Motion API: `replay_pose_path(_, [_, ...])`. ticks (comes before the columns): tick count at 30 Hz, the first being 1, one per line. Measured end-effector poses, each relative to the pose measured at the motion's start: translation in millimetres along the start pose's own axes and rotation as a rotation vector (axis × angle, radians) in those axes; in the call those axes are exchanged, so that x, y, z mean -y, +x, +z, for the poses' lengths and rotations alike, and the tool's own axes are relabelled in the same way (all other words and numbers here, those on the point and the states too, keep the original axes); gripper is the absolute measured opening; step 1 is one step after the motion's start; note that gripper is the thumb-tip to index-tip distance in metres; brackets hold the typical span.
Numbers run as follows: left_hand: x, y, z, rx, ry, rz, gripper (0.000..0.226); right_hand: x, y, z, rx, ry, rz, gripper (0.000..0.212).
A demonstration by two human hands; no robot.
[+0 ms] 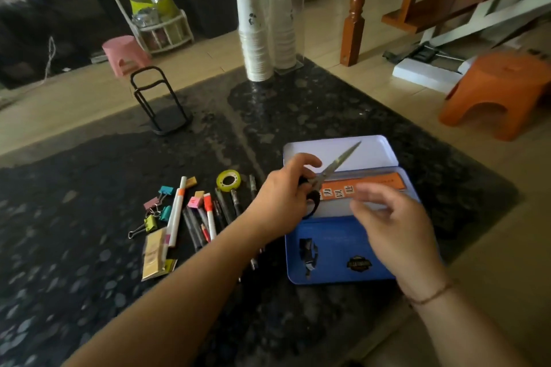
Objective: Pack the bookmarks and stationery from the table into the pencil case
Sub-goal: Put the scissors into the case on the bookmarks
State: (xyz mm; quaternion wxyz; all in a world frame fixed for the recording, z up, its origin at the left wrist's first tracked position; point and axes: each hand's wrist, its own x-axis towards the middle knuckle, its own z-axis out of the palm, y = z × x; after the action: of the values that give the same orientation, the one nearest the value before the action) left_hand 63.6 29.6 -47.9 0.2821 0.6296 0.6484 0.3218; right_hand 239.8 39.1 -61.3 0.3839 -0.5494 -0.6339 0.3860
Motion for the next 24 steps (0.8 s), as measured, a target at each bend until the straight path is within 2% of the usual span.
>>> replay_pose_path(4, [-1, 25, 7, 0.167, 0.237, 0.124, 0.04, -10, 11, -13, -0.068, 0.035, 0.041, 0.015])
replay_pose_path(9, [3, 29, 19, 0.24, 0.436, 0.213, 0.035, -18, 14, -21, -0.062, 0.011, 0.065, 0.013])
replay_pose_path(13, [11, 18, 24, 0.189, 0.495, 0.281, 0.026, -20, 12, -24, -0.062, -0.116, 0.017, 0.015])
replay_pose_path(17, [17, 5, 19, 0.11, 0.625, 0.343, 0.034, -21, 6, -24, -0.009, -0.554, -0.138, 0.029])
replay_pose_path(20, [26, -6, 12, 0.079, 0.698, 0.329, 0.043, -21, 3, -19, 0.108, -0.73, -0.149, 0.035])
replay_pose_path(24, [33, -17, 3, 0.031, 0.634, 0.307, 0.023, -21, 4, -17, 0.109, -0.772, -0.158, 0.035])
